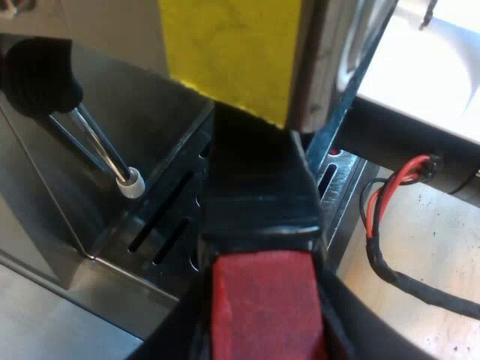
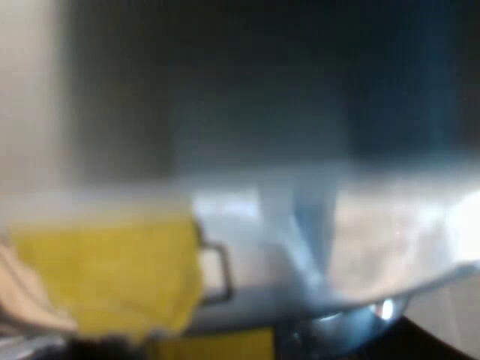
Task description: Put the handle in the coffee machine
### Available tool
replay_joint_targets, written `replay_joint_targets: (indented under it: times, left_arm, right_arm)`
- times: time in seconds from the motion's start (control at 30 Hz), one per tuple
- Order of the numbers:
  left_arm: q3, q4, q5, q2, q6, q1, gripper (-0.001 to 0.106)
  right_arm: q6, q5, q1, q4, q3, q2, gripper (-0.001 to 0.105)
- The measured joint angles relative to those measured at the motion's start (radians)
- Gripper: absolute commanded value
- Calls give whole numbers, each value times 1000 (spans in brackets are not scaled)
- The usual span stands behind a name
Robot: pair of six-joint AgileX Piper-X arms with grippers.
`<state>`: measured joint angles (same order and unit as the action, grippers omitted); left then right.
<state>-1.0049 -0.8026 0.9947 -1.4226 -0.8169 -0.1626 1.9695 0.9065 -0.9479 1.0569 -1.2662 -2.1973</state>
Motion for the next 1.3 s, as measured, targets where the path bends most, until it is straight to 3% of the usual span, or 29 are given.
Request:
replay_joint_targets:
  times: [0.07,0.1,0.13,0.17,0.2,0.4,0.53,0.77,0.83,0.93,1.0,1.03,1.07,1.3]
  left_arm:
    - [-2,-3,-5,3,0,0,31]
    - [-2,-7,-7,3,0,0,48]
    - [-2,-8,0,5,0,0,53]
    - [-2,-14,17,10,0,-2,67]
    - [-2,-22,20,14,-5,-2,74]
    - [-17,-38,85,26,-8,0,70]
    - [-22,-56,95,34,16,-9,70]
    - [-22,-67,115,89,34,-86,70]
    - [-22,-67,117,119,37,-105,67]
    - [-39,-98,93,137,39,-110,46]
    - [-50,-132,53,137,38,-106,20]
    - [-51,-135,40,137,38,-107,15]
    - [-54,-136,18,137,40,-107,1]
    - [-76,-136,-62,135,35,-106,0]
  right_arm:
    - [0,2,0,2,0,0,32]
    - [0,2,0,2,0,0,32]
    - [0,2,0,3,0,0,32]
    - [-2,2,-2,9,0,0,32]
    - [-3,2,-3,17,0,-5,32]
    - [5,19,-2,43,0,-8,32]
    - [5,21,-2,46,0,-8,32]
    - [5,21,-2,46,0,-8,32]
    - [5,21,-2,46,0,-8,32]
    - [5,21,-2,46,0,-8,32]
    - [5,21,-2,46,0,-8,32]
    - [5,21,-2,46,0,-8,32]
    - [5,21,-2,46,0,-8,32]
    - [5,21,-5,46,0,-8,32]
